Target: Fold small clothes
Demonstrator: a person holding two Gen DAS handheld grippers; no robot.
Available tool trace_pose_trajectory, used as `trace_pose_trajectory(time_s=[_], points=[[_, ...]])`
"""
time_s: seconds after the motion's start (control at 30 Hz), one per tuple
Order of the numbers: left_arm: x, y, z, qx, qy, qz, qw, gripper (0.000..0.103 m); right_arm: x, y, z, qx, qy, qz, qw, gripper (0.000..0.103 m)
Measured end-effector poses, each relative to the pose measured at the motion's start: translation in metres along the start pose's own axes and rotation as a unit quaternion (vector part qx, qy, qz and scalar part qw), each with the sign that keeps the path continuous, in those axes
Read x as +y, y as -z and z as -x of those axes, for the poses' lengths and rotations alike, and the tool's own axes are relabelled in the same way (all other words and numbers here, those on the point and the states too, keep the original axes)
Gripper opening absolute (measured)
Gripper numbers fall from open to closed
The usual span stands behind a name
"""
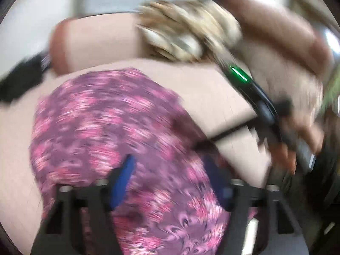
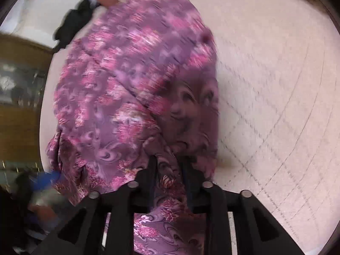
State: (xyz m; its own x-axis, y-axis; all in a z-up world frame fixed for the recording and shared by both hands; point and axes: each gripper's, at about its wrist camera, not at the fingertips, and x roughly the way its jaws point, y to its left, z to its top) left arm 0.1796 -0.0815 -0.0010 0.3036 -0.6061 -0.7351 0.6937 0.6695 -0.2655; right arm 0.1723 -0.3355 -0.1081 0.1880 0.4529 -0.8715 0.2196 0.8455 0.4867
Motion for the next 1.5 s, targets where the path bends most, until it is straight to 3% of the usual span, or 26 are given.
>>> trace_pose_trajectory(time_s=[0.03, 0.1, 0.17, 0.23, 0.27, 0.33, 0.37, 0.5, 0.6, 0.63, 0.67, 0.73, 0.83, 0.9, 0.93, 0.97, 1.0, 1.07, 1.13, 1.23, 1.27, 1.33, 1.37, 1.4, 1.47, 1.5], points=[[0.029, -0.007, 0.01, -0.016, -0.004, 0.055, 0.9984, 0.079, 0.002, -0.001, 0.007, -0.015, -0.009, 0.006, 1.0, 0.031], [0.082, -0.011, 0.016, -0.024, -0.011, 0.155, 0.9876, 0.079, 0.014, -0.003, 0.034, -0.076, -0.038, 0.021, 0.996, 0.072], [0.127, -0.005, 0.018, -0.029, -0.032, 0.242, 0.9693, 0.079, 0.023, -0.002, 0.051, -0.122, -0.059, 0.041, 0.99, 0.081], [0.164, 0.008, 0.018, -0.03, -0.052, 0.316, 0.9468, 0.079, 0.029, -0.002, 0.052, -0.132, -0.056, 0.051, 0.988, 0.081], [0.175, 0.011, 0.016, -0.026, -0.058, 0.337, 0.9394, 0.079, 0.029, -0.003, 0.048, -0.132, -0.056, 0.05, 0.988, 0.081], [0.19, 0.017, 0.015, -0.025, -0.058, 0.373, 0.9258, 0.078, 0.032, -0.005, 0.038, -0.128, -0.054, 0.046, 0.989, 0.07], [0.196, 0.019, 0.014, -0.027, -0.054, 0.386, 0.9204, 0.078, 0.033, -0.005, 0.036, -0.131, -0.057, 0.048, 0.989, 0.059], [0.222, 0.025, 0.01, -0.033, -0.036, 0.447, 0.8933, 0.077, 0.053, -0.001, 0.042, -0.165, -0.081, 0.082, 0.98, 0.057], [0.248, 0.032, 0.002, -0.028, -0.01, 0.5, 0.8658, 0.068, 0.074, 0.001, 0.045, -0.178, -0.111, 0.104, 0.972, 0.057], [0.256, 0.031, -0.002, -0.018, 0.002, 0.516, 0.8565, 0.059, 0.08, -0.003, 0.044, -0.169, -0.134, 0.099, 0.971, 0.057], [0.263, 0.03, -0.006, -0.012, 0.015, 0.525, 0.8508, 0.048, 0.087, -0.013, 0.044, -0.154, -0.174, 0.086, 0.969, 0.057], [0.276, 0.02, -0.01, -0.007, 0.017, 0.53, 0.848, 0.046, 0.099, -0.032, 0.043, -0.144, -0.201, 0.074, 0.966, 0.057], [0.294, 0.014, -0.021, 0.006, 0.006, 0.531, 0.8475, 0.046, 0.14, -0.086, 0.032, -0.132, -0.176, 0.106, 0.97, 0.057], [0.304, 0.022, -0.03, 0.004, 0.014, 0.548, 0.8366, 0.046, 0.156, -0.118, 0.012, -0.117, -0.173, 0.097, 0.973, 0.061], [0.307, 0.026, -0.034, 0.007, 0.021, 0.561, 0.8275, 0.046, 0.162, -0.133, -0.001, -0.107, -0.179, 0.089, 0.974, 0.063], [0.31, 0.03, -0.043, 0.016, 0.036, 0.581, 0.8129, 0.046, 0.168, -0.148, -0.016, -0.095, -0.181, 0.08, 0.976, 0.068], [0.31, 0.03, -0.047, 0.021, 0.046, 0.581, 0.8123, 0.046, 0.178, -0.166, -0.035, -0.081, -0.175, 0.075, 0.978, 0.071], [0.309, 0.022, -0.053, 0.033, 0.022, 0.565, 0.8241, 0.046, 0.193, -0.191, -0.061, -0.067, -0.165, 0.078, 0.981, 0.071], [0.312, 0.02, -0.056, 0.033, 0.006, 0.564, 0.8254, 0.036, 0.206, -0.214, -0.086, -0.059, -0.155, 0.078, 0.983, 0.071], [0.325, 0.029, -0.059, 0.034, 0.011, 0.597, 0.8015, 0.016, 0.22, -0.241, -0.12, -0.046, -0.15, 0.068, 0.985, 0.069], [0.327, 0.032, -0.057, 0.028, 0.011, 0.604, 0.7967, 0.008, 0.224, -0.245, -0.128, -0.04, -0.147, 0.071, 0.986, 0.064], [0.328, 0.031, -0.055, 0.026, 0.007, 0.603, 0.797, 0.004, 0.239, -0.254, -0.15, -0.026, -0.121, 0.089, 0.988, 0.058], [0.327, 0.03, -0.055, 0.024, 0.014, 0.604, 0.7964, 0.003, 0.244, -0.256, -0.157, -0.02, -0.104, 0.095, 0.99, 0.051], [0.325, 0.028, -0.053, 0.021, 0.013, 0.603, 0.7975, 0.003, 0.247, -0.258, -0.162, -0.013, -0.087, 0.097, 0.991, 0.03], [0.322, 0.021, -0.044, 0.015, 0.002, 0.587, 0.8096, 0.002, 0.249, -0.259, -0.157, -0.02, -0.093, 0.088, 0.992, 0.011], [0.322, 0.019, -0.039, 0.011, -0.005, 0.583, 0.8123, 0.002, 0.25, -0.259, -0.15, -0.03, -0.099, 0.088, 0.991, 0.007]])
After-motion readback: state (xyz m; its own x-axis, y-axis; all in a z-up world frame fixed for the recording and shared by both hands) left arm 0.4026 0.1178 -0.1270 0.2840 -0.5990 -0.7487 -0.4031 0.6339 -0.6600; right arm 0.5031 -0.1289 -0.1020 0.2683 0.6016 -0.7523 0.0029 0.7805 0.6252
